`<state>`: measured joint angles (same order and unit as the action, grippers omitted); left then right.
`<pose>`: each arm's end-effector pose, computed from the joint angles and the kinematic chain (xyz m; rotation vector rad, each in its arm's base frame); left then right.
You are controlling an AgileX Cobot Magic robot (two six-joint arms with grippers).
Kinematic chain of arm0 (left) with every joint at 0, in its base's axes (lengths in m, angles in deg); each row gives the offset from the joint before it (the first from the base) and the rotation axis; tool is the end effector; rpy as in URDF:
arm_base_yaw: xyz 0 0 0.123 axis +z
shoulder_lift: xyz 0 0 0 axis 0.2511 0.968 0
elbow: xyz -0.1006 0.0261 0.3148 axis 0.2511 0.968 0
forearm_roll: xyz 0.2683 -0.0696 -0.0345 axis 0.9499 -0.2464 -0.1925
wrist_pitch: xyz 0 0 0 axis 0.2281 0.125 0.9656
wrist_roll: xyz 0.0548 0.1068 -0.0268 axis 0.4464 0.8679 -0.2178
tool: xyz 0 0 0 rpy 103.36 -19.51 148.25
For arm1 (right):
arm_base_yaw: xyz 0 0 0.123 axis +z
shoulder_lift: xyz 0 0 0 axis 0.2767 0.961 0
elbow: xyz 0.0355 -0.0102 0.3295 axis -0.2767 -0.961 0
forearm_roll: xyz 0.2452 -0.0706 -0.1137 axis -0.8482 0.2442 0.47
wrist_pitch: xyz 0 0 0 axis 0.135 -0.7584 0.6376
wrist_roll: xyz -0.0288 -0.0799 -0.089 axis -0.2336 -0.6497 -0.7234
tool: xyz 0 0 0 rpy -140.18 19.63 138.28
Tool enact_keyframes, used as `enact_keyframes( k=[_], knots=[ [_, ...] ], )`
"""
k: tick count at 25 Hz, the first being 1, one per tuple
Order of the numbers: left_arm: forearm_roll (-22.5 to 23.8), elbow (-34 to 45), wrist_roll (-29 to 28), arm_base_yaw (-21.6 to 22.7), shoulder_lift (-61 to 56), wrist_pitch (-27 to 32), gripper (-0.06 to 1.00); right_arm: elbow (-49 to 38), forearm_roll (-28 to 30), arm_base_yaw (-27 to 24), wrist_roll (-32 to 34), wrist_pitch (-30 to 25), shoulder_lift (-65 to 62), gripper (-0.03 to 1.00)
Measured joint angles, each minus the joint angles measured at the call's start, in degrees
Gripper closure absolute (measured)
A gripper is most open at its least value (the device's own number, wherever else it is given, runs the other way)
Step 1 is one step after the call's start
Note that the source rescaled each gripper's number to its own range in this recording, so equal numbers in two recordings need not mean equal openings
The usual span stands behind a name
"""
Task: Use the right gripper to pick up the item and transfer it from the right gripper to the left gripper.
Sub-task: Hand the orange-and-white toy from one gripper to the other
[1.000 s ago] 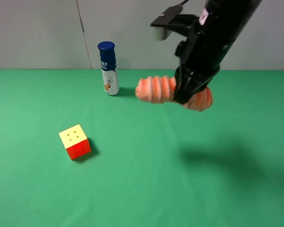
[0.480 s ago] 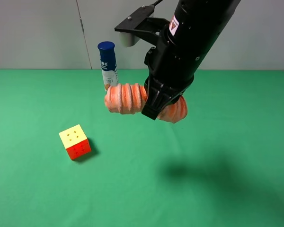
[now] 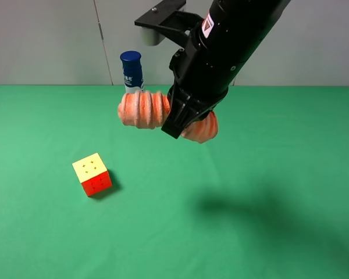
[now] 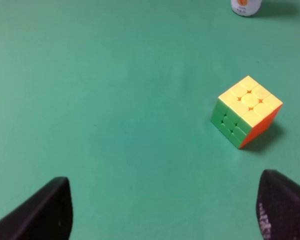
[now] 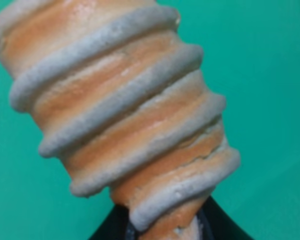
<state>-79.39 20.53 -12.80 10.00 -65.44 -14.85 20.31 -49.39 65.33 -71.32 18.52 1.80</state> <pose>0.0010 0.0005 0.2751 0.0597 2.0370 -0.0554 0.2439 0.2917 0.3144 -1.5026 2.2416 0.2301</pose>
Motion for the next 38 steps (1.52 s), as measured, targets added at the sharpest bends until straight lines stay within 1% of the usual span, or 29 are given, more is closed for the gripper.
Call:
enact_keyframes(
  k=[6, 13, 17, 20, 22, 24, 28, 31, 33, 36, 38],
  knots=[
    [0.0, 0.0, 0.0, 0.0, 0.0, 0.0, 0.11, 0.0, -0.2, 0.0, 0.05, 1.52, 0.0, 0.93],
    [0.0, 0.0, 0.12, 0.0, 0.0, 0.0, 0.11, 0.0, -1.67, 0.0, -0.89, 4.62, 0.0, 0.93],
    [-0.35, 0.0, 0.42, 0.0, 0.0, 0.0, 0.11, 0.0, -4.53, 0.0, -3.51, 6.01, 0.0, 0.93],
    [-1.06, 0.0, 0.64, 0.0, 0.0, 0.0, 0.11, -0.05, -8.08, 0.0, -6.72, 7.2, 0.0, 0.93],
    [-1.13, 0.0, 1.75, 0.0, 0.0, 0.0, 0.11, -0.05, -9.86, 0.0, -8.43, 7.7, 0.0, 0.93],
    [-1.35, 0.0, 4.87, 0.0, 0.0, 0.0, 0.11, -0.05, -10.79, 0.0, -9.08, 8.46, 0.0, 0.93],
    [-3.77, 0.0, 11.43, 0.0, 3.5, 0.0, 0.11, -0.05, -11.14, 0.0, -9.43, 8.71, 0.0, 0.93],
    [-4.61, -0.31, 14.43, 0.0, 7.47, -0.21, 0.11, -0.05, -11.14, 0.0, -9.58, 8.78, 0.0, 0.93],
    [-4.83, -0.79, 15.95, 0.0, 10.08, -2.87, 0.11, -0.05, -11.14, 0.0, -9.61, 8.78, 0.0, 0.93],
    [-6.44, -1.39, 17.45, 0.0, 13.39, -10.25, 0.11, -0.05, -11.14, 0.0, -9.61, 8.59, 0.0, 0.93],
    [-8.44, -1.39, 19.25, 0.0, 15.66, -15.54, 0.11, -0.05, -11.0, 0.0, -9.61, 8.29, 0.0, 0.93]
  ],
)
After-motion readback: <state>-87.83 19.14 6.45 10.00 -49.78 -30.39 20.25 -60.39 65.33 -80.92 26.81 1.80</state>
